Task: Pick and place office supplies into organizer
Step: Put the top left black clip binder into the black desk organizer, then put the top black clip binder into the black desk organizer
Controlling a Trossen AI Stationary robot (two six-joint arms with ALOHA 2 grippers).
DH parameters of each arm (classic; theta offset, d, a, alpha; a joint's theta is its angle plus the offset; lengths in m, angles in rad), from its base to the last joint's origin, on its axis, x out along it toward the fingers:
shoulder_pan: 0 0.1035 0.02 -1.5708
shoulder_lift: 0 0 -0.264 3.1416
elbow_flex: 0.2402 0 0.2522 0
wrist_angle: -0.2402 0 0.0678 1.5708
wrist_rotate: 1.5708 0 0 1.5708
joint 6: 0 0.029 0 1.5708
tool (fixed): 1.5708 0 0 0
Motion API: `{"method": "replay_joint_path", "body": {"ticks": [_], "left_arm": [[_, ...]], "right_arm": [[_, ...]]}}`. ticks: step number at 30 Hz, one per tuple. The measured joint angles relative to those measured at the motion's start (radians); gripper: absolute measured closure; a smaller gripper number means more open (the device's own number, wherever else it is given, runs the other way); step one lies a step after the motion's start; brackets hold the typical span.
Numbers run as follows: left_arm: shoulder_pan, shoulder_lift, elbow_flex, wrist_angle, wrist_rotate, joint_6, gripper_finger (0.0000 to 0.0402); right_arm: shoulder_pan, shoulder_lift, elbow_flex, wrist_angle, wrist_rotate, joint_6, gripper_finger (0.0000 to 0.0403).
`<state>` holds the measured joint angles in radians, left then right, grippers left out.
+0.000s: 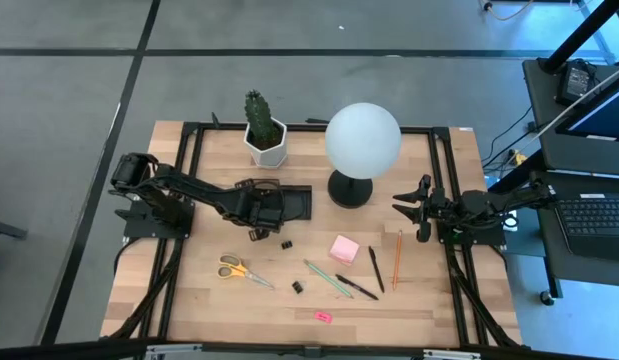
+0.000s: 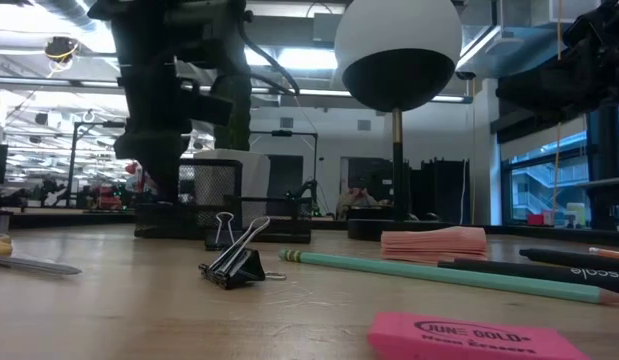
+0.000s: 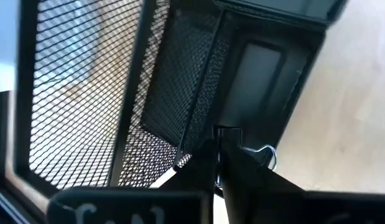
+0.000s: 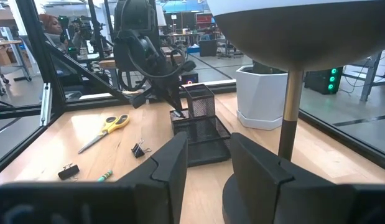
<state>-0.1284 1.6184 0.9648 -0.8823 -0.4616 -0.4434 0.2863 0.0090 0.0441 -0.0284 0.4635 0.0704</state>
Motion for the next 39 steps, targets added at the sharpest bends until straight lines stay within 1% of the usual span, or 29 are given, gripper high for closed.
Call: {"method": "replay_joint_path", "body": {"ticks": [3,10,18,19,21,25,27,29,33,39], "left_arm": [[0.000,0.000,0.000,0.000,0.018,0.002,0.0371],[-0.001,0.000,0.019,-0.013,0.018,0.004,0.0332],[-0.001,0.000,0.113,-0.012,0.029,0.089,0.0319],[-0.001,0.000,0.125,-0.008,0.050,0.089,0.0319],[-0.003,0.000,0.144,0.020,0.123,0.091,0.0319],[-0.024,0.000,0.147,0.171,0.354,0.146,0.0315],[-0.039,0.000,0.148,0.249,0.424,0.168,0.0311],[-0.050,0.000,0.148,0.289,0.448,0.176,0.0305],[-0.056,0.000,0.148,0.293,0.457,0.170,0.0288],[-0.055,0.000,0.148,0.292,0.424,0.169,0.0254]], "right_arm": [[0.000,0.000,0.000,0.000,0.000,0.000,0.0276],[0.000,0.000,0.000,0.000,0.000,0.000,0.0276],[0.000,0.000,0.000,0.000,0.000,0.000,0.0276],[0.000,0.000,0.000,0.001,0.000,0.000,0.0276],[0.000,0.000,0.000,0.000,0.000,0.000,0.0276],[0.000,0.000,0.000,0.001,0.000,0.000,0.0276],[0.000,0.000,0.000,0.000,0.000,0.000,0.0276],[0.000,0.000,0.000,0.000,0.000,0.000,0.0276],[0.000,0.000,0.000,0.001,0.000,0.000,0.0276],[0.000,0.000,0.000,0.001,0.000,0.005,0.0276]]}}
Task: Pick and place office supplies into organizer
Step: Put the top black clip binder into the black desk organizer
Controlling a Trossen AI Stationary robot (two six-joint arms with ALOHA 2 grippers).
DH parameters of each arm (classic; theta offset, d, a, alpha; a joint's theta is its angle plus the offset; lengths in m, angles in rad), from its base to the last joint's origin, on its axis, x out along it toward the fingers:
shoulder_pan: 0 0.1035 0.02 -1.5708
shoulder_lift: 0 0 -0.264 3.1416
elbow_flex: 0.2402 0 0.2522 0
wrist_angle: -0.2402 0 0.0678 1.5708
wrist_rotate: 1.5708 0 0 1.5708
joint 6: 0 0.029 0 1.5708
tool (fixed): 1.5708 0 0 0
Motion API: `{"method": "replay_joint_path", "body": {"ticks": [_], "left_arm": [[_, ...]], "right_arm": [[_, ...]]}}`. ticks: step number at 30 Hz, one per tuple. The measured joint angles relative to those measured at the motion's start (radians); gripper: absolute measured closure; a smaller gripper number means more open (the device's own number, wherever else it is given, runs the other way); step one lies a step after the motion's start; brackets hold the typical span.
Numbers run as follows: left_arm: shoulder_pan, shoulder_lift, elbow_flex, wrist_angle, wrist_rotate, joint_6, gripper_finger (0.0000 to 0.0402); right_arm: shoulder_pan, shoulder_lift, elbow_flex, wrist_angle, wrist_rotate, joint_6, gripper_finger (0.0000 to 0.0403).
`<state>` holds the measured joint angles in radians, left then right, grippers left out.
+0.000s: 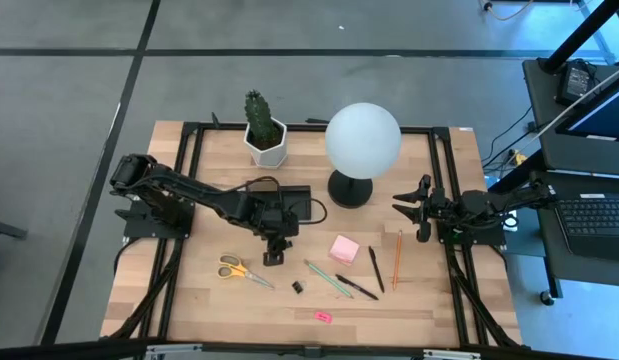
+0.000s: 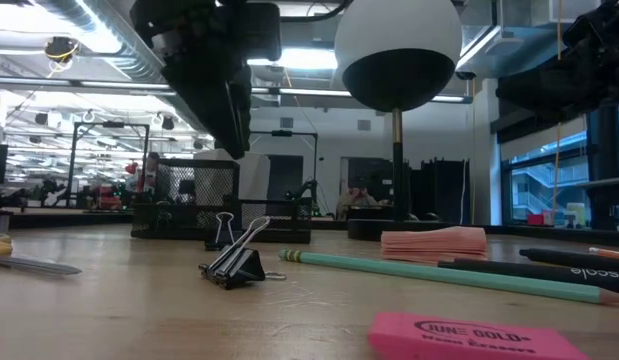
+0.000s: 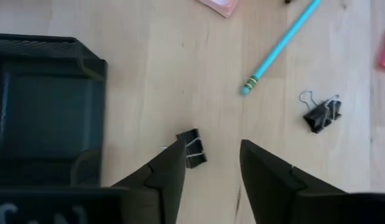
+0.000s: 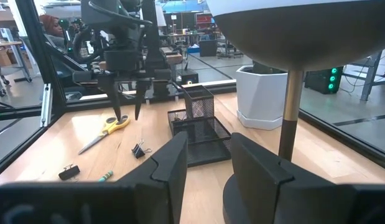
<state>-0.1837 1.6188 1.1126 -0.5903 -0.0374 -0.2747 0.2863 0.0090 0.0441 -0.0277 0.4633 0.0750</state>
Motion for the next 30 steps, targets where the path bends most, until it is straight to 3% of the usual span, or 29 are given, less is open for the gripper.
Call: {"method": "replay_joint_path", "body": {"ticks": [12,21,30], "left_arm": [[0.017,0.001,-0.071,0.049,-0.002,-0.160,0.0217],[0.048,0.002,-0.076,0.065,-0.004,-0.168,0.0218],[0.047,0.088,-0.077,0.101,0.007,-0.150,0.0217]], "right_arm": [[0.000,0.000,0.000,0.000,0.000,0.000,0.0276],[0.000,0.000,0.000,0.000,0.000,-0.001,0.0276],[0.000,0.000,0.000,-0.006,0.000,-0.004,0.0276]]}}
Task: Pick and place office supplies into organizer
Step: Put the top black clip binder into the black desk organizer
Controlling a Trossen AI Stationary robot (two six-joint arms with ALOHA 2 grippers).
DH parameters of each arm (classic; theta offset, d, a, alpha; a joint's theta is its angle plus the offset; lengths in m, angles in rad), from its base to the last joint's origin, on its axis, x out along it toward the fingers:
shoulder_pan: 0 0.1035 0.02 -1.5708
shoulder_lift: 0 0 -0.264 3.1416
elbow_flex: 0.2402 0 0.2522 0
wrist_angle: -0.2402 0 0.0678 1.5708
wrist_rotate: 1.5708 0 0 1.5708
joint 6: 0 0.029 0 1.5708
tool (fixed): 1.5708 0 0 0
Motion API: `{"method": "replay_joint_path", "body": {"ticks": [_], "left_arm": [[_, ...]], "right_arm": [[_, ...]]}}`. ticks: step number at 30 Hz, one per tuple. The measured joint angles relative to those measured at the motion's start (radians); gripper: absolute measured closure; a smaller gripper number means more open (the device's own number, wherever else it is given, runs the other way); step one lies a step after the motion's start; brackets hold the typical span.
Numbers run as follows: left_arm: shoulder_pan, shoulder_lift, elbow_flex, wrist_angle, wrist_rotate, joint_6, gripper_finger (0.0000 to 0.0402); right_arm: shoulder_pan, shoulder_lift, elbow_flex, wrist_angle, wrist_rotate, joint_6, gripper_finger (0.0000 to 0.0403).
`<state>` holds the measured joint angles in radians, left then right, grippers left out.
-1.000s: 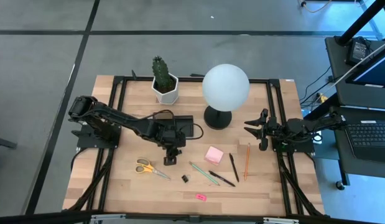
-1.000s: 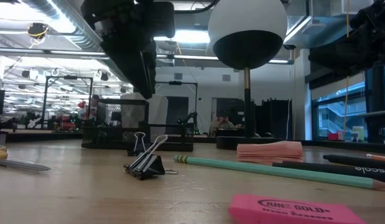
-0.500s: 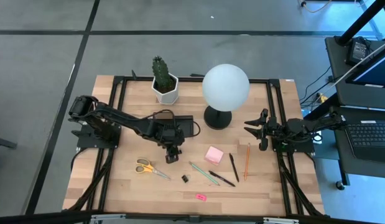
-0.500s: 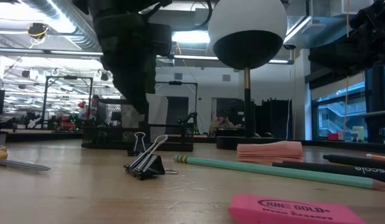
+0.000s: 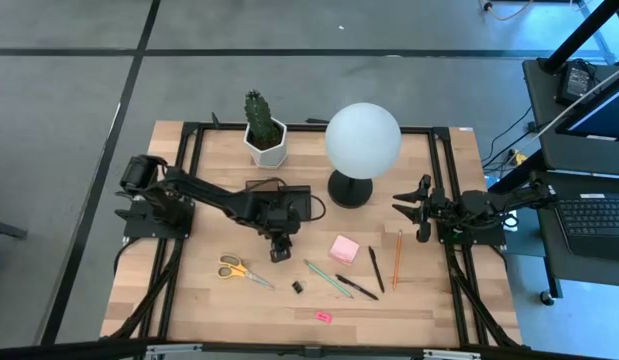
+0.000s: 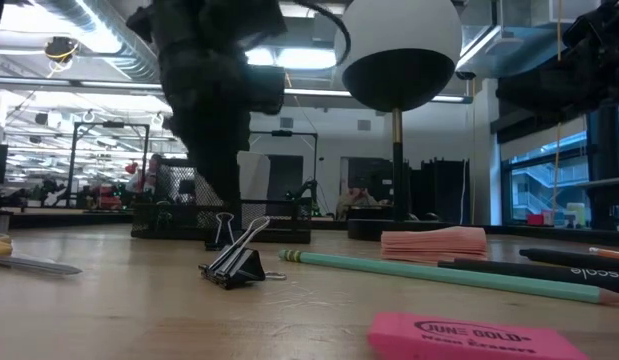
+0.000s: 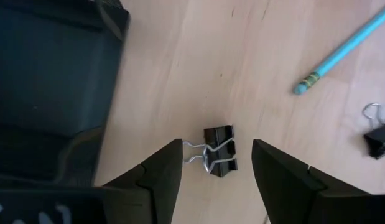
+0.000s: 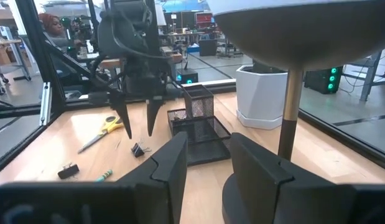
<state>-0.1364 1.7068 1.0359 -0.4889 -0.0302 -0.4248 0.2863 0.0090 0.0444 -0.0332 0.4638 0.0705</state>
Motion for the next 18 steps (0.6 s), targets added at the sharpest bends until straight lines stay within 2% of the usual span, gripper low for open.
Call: {"method": "replay_joint_path", "body": {"ticks": [13,18], "left_arm": [[0.001,0.053,0.000,0.000,0.032,0.001,0.0218],[0.001,0.053,-0.001,0.000,0.031,0.001,0.0235]], "right_arm": [[0.000,0.000,0.000,-0.001,0.000,0.000,0.0276],[0.000,0.000,0.000,-0.001,0.000,0.000,0.0276]]}}
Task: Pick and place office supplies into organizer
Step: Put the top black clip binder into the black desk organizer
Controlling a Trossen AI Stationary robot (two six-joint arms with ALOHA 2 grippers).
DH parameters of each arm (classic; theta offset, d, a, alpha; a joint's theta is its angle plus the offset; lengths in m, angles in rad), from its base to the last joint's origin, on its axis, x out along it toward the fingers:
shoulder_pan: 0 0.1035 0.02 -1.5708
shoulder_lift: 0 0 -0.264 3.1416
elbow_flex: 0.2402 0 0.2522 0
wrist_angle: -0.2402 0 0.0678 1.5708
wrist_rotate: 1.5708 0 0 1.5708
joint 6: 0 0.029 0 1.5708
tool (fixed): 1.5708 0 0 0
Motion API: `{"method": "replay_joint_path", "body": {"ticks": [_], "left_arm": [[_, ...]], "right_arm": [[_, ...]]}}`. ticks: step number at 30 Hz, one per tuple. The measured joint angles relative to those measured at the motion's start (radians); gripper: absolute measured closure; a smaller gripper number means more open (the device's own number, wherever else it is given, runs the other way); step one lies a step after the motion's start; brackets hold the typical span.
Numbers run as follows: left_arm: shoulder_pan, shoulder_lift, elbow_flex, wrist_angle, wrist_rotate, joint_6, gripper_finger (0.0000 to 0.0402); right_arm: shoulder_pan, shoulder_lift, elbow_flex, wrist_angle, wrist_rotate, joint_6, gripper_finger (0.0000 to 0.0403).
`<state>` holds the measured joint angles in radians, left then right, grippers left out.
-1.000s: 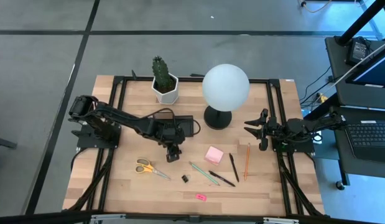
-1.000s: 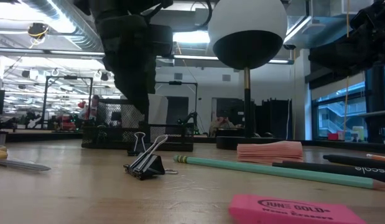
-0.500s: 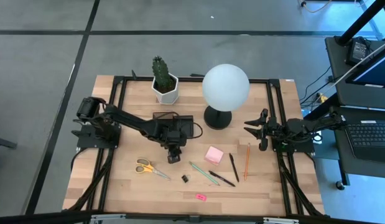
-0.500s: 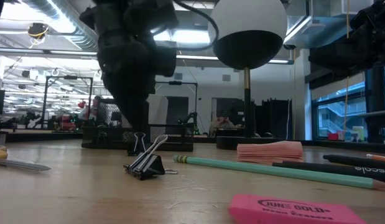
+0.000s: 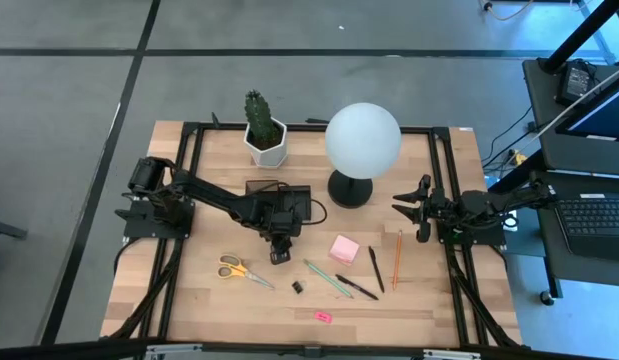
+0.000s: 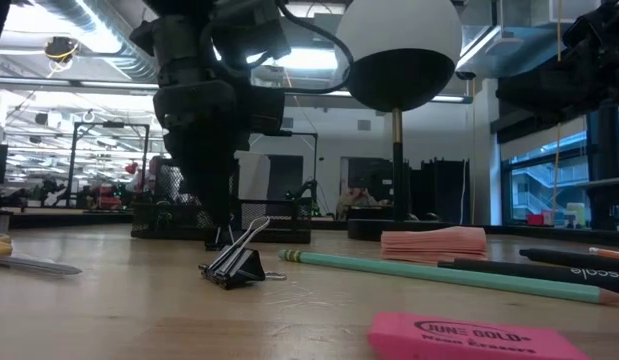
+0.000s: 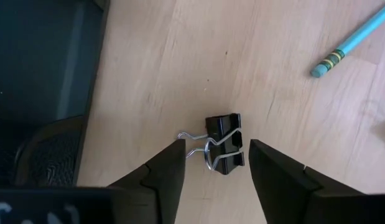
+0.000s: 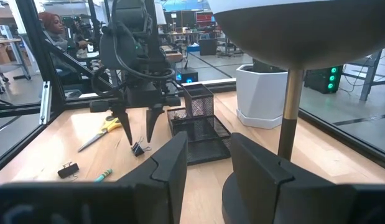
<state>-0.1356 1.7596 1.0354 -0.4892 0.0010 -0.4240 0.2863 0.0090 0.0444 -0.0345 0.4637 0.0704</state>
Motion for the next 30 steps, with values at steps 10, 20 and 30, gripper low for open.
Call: {"method": "replay_joint_path", "body": {"ticks": [10,20,30], "left_arm": [[0.000,0.000,0.000,-0.008,0.000,0.000,0.0296],[0.000,0.000,0.000,-0.007,0.000,0.000,0.0352],[0.000,-0.002,0.001,-0.005,0.000,0.001,0.0397]], "right_arm": [[0.000,0.000,0.000,0.000,0.000,0.000,0.0276],[0.000,0.000,0.000,-0.001,0.000,0.000,0.0276],[0.000,0.000,0.000,-0.001,0.000,0.000,0.0276]]}}
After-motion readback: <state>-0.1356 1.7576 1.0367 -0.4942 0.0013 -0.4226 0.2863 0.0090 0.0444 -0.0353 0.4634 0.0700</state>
